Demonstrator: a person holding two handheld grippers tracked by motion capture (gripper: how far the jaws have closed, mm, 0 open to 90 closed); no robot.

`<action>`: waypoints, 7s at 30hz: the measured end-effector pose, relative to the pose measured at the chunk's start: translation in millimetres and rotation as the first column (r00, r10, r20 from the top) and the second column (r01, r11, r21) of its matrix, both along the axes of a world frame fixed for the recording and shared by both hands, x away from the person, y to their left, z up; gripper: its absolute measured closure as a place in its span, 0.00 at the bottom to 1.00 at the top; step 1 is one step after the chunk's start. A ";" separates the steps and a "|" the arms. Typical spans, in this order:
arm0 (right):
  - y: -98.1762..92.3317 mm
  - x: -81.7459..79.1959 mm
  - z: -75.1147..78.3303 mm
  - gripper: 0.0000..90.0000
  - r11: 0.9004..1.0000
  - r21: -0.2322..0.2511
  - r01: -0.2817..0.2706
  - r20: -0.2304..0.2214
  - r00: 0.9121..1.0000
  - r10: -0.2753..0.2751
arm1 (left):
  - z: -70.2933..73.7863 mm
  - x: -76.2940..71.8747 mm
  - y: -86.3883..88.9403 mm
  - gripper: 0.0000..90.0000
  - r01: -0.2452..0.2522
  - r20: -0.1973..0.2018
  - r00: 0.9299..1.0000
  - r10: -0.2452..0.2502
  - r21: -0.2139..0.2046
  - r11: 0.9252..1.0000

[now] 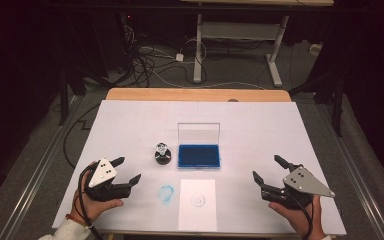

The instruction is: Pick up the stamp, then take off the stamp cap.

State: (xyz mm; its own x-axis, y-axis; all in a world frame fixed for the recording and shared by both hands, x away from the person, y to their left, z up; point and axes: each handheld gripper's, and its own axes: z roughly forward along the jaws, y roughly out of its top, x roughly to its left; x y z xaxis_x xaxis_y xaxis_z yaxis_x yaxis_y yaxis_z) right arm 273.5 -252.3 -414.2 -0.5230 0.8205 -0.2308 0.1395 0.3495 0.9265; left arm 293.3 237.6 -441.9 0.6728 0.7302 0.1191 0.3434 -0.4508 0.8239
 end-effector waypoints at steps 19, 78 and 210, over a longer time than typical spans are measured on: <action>6.6 2.8 -5.1 0.24 0.998 -0.069 -0.014 -0.034 0.999 0.012 | 24.1 29.4 -5.8 0.22 0.032 -0.086 0.996 -0.028 0.045 0.998; 19.7 6.4 -26.3 0.26 0.975 -0.200 -0.096 -0.146 0.987 0.067 | 23.2 136.5 -88.3 0.60 0.231 -0.333 0.933 -0.137 0.261 0.937; 153.3 41.0 -29.1 0.43 0.901 -0.019 -0.434 -0.207 0.883 0.421 | 65.6 24.8 -122.7 0.61 0.368 -0.050 0.928 -0.370 -0.048 0.929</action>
